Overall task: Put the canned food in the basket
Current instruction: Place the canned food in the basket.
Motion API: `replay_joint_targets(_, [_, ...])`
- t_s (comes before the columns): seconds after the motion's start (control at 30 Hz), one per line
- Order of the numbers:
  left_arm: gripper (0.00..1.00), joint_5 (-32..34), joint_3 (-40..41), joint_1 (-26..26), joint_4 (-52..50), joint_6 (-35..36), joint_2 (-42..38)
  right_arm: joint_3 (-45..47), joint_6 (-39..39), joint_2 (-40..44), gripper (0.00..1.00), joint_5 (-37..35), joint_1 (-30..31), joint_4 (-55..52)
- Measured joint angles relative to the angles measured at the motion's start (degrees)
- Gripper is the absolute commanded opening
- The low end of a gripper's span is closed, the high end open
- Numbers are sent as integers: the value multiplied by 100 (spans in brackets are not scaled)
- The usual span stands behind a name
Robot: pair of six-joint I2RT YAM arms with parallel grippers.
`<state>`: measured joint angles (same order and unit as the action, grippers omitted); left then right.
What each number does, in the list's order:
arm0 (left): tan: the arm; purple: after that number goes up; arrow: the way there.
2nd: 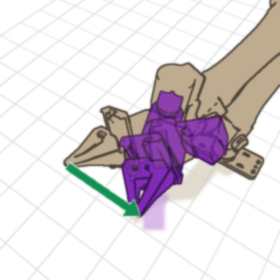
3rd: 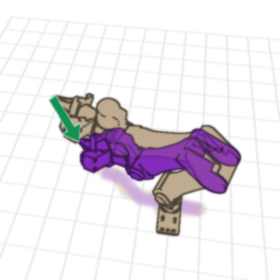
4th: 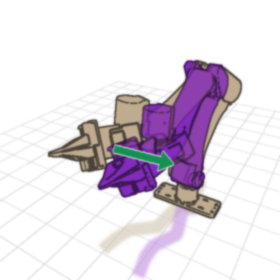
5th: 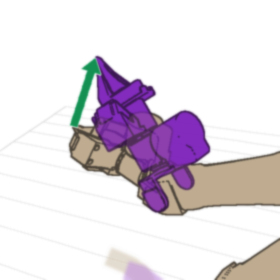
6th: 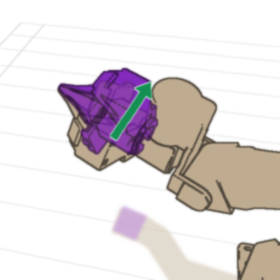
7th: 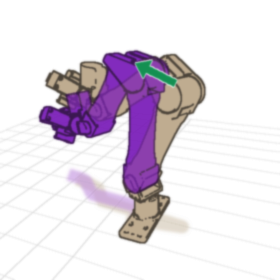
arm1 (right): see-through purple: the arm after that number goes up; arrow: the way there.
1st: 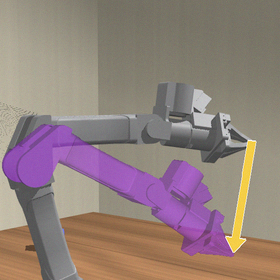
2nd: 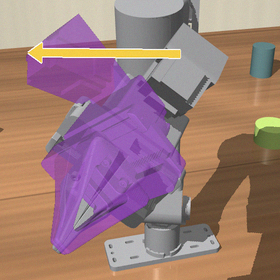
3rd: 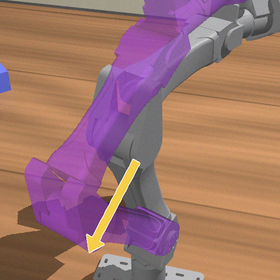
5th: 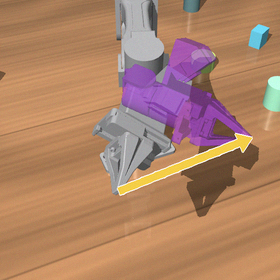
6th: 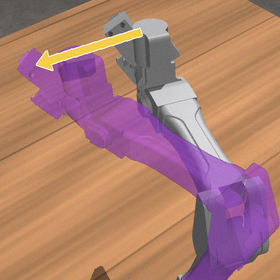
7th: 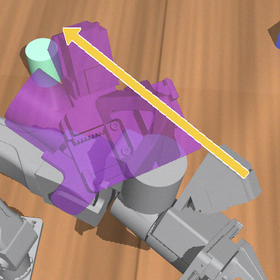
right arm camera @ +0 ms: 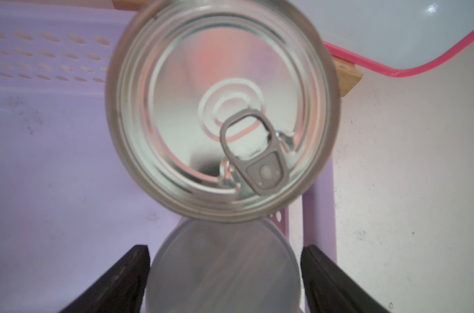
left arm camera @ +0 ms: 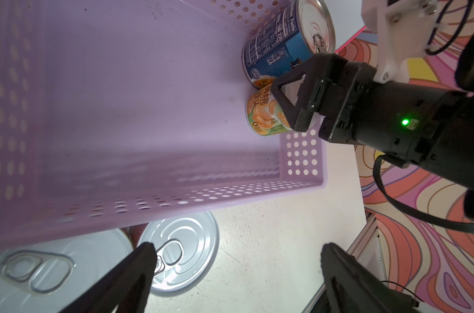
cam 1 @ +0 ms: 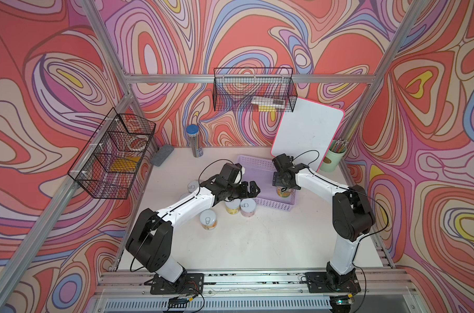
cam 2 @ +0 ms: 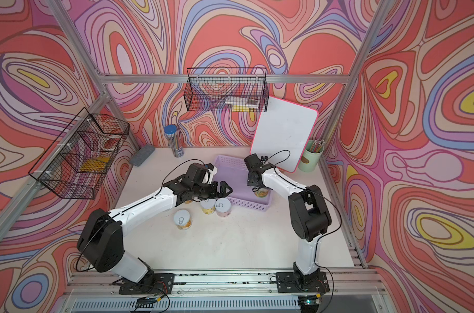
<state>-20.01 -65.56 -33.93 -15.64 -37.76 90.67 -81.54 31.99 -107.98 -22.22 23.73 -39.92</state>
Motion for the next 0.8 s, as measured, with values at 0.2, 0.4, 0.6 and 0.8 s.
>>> replay_joint_targets(0.2, [99,179,-7,-22,-238,136,0,-11,-24,107,92,-79,-7,-195])
replay_joint_targets(0.4, [99,284,-7,-22,-282,201,-2,-44,-63,107,95,-125,-2,-317])
replay_joint_targets(0.6, [99,173,-4,-24,-227,229,-4,-114,-85,107,93,-238,-2,-437])
replay_joint_targets(0.8, [99,122,-4,-103,-203,356,-4,-146,-94,107,92,-234,-2,-483])
